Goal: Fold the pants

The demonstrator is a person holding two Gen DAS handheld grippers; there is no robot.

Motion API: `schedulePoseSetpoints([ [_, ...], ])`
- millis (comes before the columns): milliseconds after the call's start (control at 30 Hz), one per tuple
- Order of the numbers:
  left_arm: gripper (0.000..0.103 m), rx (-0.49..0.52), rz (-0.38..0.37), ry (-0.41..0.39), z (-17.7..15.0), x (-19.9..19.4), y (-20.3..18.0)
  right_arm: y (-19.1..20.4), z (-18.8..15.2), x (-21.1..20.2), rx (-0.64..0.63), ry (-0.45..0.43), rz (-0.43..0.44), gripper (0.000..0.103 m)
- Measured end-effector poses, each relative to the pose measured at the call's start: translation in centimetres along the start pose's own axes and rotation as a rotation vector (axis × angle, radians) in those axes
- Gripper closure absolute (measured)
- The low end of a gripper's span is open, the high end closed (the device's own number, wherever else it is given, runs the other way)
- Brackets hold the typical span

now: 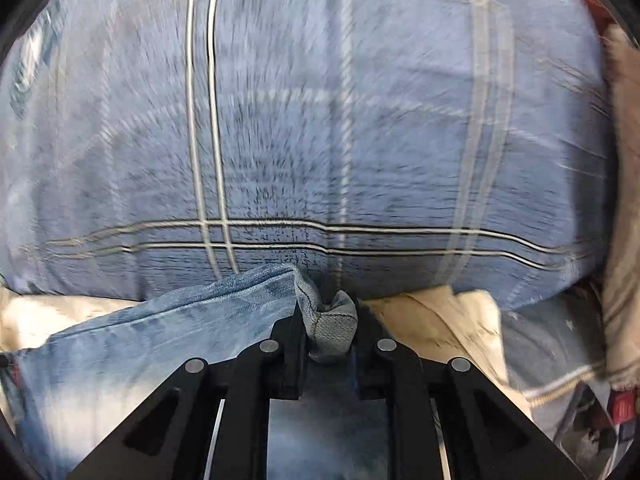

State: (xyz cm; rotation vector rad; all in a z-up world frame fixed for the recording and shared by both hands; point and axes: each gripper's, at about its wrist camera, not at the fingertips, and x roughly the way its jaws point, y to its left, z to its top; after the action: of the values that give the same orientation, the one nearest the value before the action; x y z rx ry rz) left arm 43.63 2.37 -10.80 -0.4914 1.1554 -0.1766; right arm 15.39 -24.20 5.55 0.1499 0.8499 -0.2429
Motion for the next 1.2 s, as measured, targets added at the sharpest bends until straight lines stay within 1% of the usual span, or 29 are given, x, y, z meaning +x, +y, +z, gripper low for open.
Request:
schedulePoseSetpoints([
  [100, 0.081, 0.061, 0.015, -0.083, -2.2, -3.6, -1.5, -1.2, -1.1, -4.2, 0.035, -0.044, 0.026, 0.088],
  [200, 0.082, 0.1, -0.007, -0.15, -4.7, -7.8, -2.5, -3.5, -3.1, -9.2, 0.062, -0.088, 0.043, 0.088],
  [233, 0.082, 0.107, -0.019, -0.164, -5.5, -9.0, -2.5, -4.8, -3.9, -10.9, 0.075, -0.096, 0.05, 0.088],
  [300, 0.081, 0.123, -0.061, -0.182, -7.9, -11.8, -2.1, -5.5, -6.5, -14.5, 0.101, -0.121, 0.061, 0.088],
  [367, 0.081, 0.134, -0.09, -0.182, -10.1, -13.9, -1.1, -7.1, -9.2, -17.0, 0.133, -0.124, 0.078, 0.088],
  [433, 0.081, 0.147, -0.121, -0.158, -13.4, -15.4, 0.5, -8.5, -12.8, -18.6, 0.162, -0.113, 0.079, 0.088],
  [500, 0.08, 0.151, -0.133, -0.12, -15.7, -15.7, 2.0, -10.0, -17.0, -20.0, 0.201, -0.089, 0.078, 0.088],
  [567, 0.08, 0.152, -0.129, -0.056, -18.3, -15.0, 3.7, -11.0, -20.5, -19.9, 0.244, -0.048, 0.072, 0.088],
  [600, 0.08, 0.145, -0.117, 0.0, -19.4, -14.0, 4.8, -11.4, -22.4, -20.0, 0.259, -0.007, 0.055, 0.087],
  [633, 0.08, 0.135, -0.125, 0.046, -20.4, -13.4, 5.7, -11.5, -24.1, -19.5, 0.27, 0.039, 0.04, 0.086],
  [667, 0.08, 0.123, -0.138, 0.075, -21.0, -13.1, 6.5, -11.5, -25.3, -19.3, 0.279, 0.062, 0.033, 0.083],
  [700, 0.08, 0.101, -0.172, 0.103, -21.8, -13.4, 7.6, -11.3, -26.5, -19.4, 0.291, 0.074, 0.031, 0.078],
  [733, 0.078, 0.089, -0.21, 0.114, -22.5, -14.0, 8.5, -11.0, -27.3, -19.9, 0.299, 0.072, 0.025, 0.077],
  [767, 0.077, 0.087, -0.24, 0.116, -22.9, -14.7, 9.1, -10.7, -28.1, -20.8, 0.305, 0.06, 0.02, 0.077],
  [800, 0.073, 0.088, -0.27, 0.11, -23.5, -15.8, 9.7, -10.3, -28.6, -21.7, 0.309, 0.05, 0.023, 0.076],
  [833, 0.07, 0.087, -0.282, 0.102, -23.9, -16.7, 10.2, -9.8, -29.0, -22.5, 0.315, 0.041, 0.037, 0.074],
  [867, 0.068, 0.086, -0.284, 0.088, -24.5, -17.8, 10.7, -9.2, -29.3, -23.3, 0.323, 0.029, 0.063, 0.069],
  [900, 0.063, 0.078, -0.278, 0.064, -25.1, -18.9, 11.3, -8.3, -29.6, -24.0, 0.328, 0.015, 0.104, 0.06],
  [933, 0.058, 0.069, -0.284, 0.049, -25.1, -19.5, 11.6, -7.5, -29.7, -24.5, 0.33, 0.005, 0.137, 0.056],
  [967, 0.056, 0.048, -0.308, 0.039, -25.5, -20.4, 12.2, -6.5, -29.7, -24.7, 0.33, -0.001, 0.177, 0.049],
  [1000, 0.054, 0.033, -0.326, 0.041, -26.0, -20.9, 12.8, -5.1, -29.6, -24.6, 0.33, -0.001, 0.237, 0.045],
  [1033, 0.049, 0.011, -0.35, 0.045, -26.3, -21.3, 13.2, -4.0, -29.5, -24.5, 0.333, 0.006, 0.293, 0.043],
  [1067, 0.048, -0.008, -0.373, 0.055, -26.4, -21.5, 13.5, -2.8, -29.3, -23.9, 0.339, 0.023, 0.353, 0.04],
  [1100, 0.046, -0.015, -0.372, 0.063, -26.6, -21.3, 13.5, -1.8, -29.0, -23.3, 0.347, 0.043, 0.402, 0.038],
  [1167, 0.046, -0.043, -0.364, 0.094, -26.7, -20.6, 13.8, 0.6, -28.3, -21.4, 0.374, 0.096, 0.514, 0.038],
  [1200, 0.046, -0.057, -0.362, 0.107, -26.4, -19.7, 13.9, 1.8, -28.1, -20.2, 0.397, 0.125, 0.573, 0.038],
])
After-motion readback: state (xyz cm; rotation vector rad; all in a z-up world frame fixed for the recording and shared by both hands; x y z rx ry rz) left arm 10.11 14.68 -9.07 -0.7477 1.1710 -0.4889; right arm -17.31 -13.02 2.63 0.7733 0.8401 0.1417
